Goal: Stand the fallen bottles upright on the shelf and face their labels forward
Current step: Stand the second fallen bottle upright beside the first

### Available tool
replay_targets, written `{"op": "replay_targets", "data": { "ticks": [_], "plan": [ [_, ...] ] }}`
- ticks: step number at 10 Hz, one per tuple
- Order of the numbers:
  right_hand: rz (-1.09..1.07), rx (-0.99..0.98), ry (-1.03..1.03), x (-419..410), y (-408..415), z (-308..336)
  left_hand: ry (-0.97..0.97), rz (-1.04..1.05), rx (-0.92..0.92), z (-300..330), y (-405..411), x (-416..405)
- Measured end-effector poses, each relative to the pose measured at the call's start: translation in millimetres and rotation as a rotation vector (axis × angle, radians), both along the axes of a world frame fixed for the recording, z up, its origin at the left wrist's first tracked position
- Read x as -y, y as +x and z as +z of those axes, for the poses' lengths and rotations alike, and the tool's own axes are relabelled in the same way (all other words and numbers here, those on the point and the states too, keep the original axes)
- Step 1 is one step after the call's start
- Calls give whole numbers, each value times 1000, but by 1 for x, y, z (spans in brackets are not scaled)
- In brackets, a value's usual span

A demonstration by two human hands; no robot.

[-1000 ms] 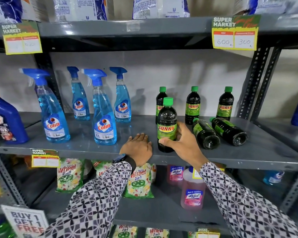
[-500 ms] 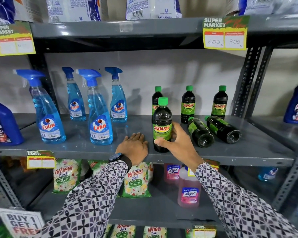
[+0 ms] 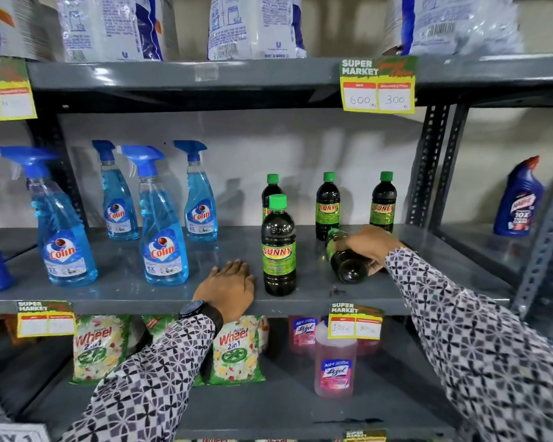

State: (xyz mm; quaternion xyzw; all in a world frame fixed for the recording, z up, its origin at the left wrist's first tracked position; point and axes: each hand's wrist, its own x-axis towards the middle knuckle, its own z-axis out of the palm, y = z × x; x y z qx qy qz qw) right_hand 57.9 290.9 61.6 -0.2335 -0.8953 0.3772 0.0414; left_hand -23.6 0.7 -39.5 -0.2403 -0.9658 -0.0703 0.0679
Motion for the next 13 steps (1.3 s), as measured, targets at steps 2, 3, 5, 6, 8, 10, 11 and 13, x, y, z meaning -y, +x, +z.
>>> {"op": "replay_targets", "data": {
  "ticks": [2, 3, 5, 6, 8, 10, 11, 13],
  "plan": [
    [-28, 18, -281, 2, -3, -9, -11, 1, 6, 4, 3, -1],
    [-47, -74, -409, -1, -2, -2, 4, 7, 6, 4, 4, -1],
    [-21, -532, -490, 9, -1, 9, -3, 9, -3, 3, 2, -1],
    [-28, -662, -322, 12, -6, -8, 4, 11, -10, 4, 4, -2],
    [-31, -635, -86, 13, -13, -51, 11, 12, -2, 5, 5, -2],
    [12, -696, -100, 10, -18, -66, 16, 10, -9, 4, 4, -2],
    [103, -686, -240, 2, -25, -70, 12, 14, -11, 4, 3, -3],
    [87, -684, -216, 1, -27, -73, 13, 12, -11, 4, 4, -3]
  ]
}}
